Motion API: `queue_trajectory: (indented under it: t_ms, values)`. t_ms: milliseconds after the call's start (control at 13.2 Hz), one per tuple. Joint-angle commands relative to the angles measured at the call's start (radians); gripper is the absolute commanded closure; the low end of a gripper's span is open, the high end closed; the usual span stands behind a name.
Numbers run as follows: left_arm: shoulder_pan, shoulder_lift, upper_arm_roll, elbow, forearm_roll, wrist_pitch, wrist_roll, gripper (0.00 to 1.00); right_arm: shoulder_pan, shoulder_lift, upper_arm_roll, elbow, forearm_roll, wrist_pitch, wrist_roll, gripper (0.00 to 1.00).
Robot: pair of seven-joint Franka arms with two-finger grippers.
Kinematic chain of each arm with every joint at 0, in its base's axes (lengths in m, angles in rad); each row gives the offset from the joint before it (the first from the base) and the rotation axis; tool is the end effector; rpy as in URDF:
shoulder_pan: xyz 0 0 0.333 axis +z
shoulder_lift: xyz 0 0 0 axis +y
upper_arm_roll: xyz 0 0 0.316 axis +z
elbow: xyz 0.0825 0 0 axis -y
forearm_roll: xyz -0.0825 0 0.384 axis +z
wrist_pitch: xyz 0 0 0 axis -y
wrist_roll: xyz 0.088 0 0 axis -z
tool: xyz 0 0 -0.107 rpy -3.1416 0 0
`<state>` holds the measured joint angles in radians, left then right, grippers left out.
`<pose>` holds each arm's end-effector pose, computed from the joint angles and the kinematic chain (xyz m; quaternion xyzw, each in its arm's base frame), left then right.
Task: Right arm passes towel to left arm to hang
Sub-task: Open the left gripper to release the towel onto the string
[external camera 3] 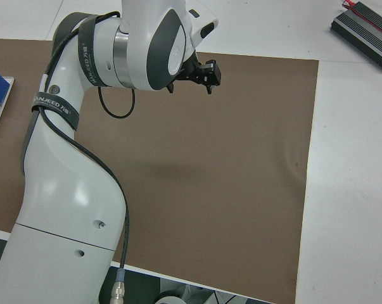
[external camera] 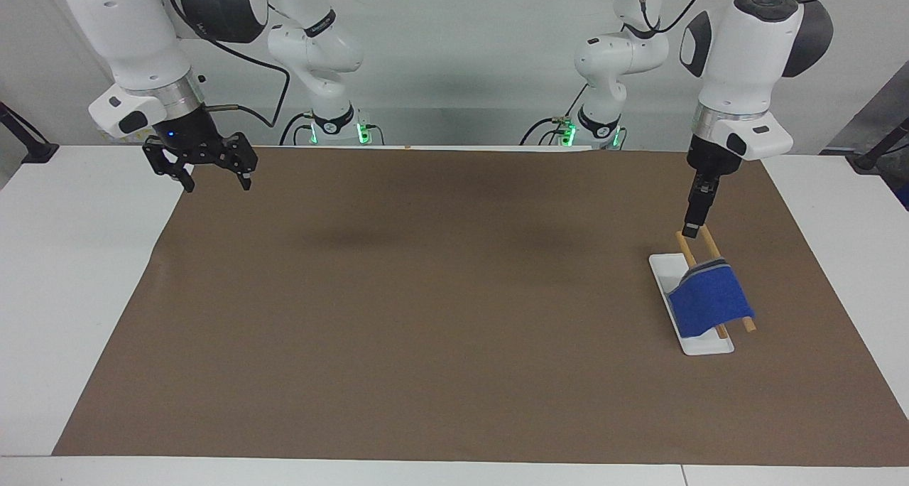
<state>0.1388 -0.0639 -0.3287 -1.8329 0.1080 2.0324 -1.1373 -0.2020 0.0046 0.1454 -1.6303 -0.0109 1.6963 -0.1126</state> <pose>0.5587 -0.1059 0.5770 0.8891 0.4349 0.1396 0.0313 0.5659 -0.0333 0.6050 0.9991 0.0285 0.0302 0.0077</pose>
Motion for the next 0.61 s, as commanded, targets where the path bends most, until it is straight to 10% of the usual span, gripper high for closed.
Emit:
queue_trajectory:
  t_ms: [0, 531]
  values:
    - [-0.019, 0.006, 0.008, 0.032, -0.019, -0.047, 0.127, 0.00, -0.007, -0.025, 0.003, -0.029, 0.017, 0.008, 0.007, 0.00]
    - [-0.057, 0.009, 0.017, 0.096, -0.076, -0.145, 0.583, 0.00, -0.007, -0.025, 0.003, -0.029, 0.017, 0.008, 0.007, 0.00]
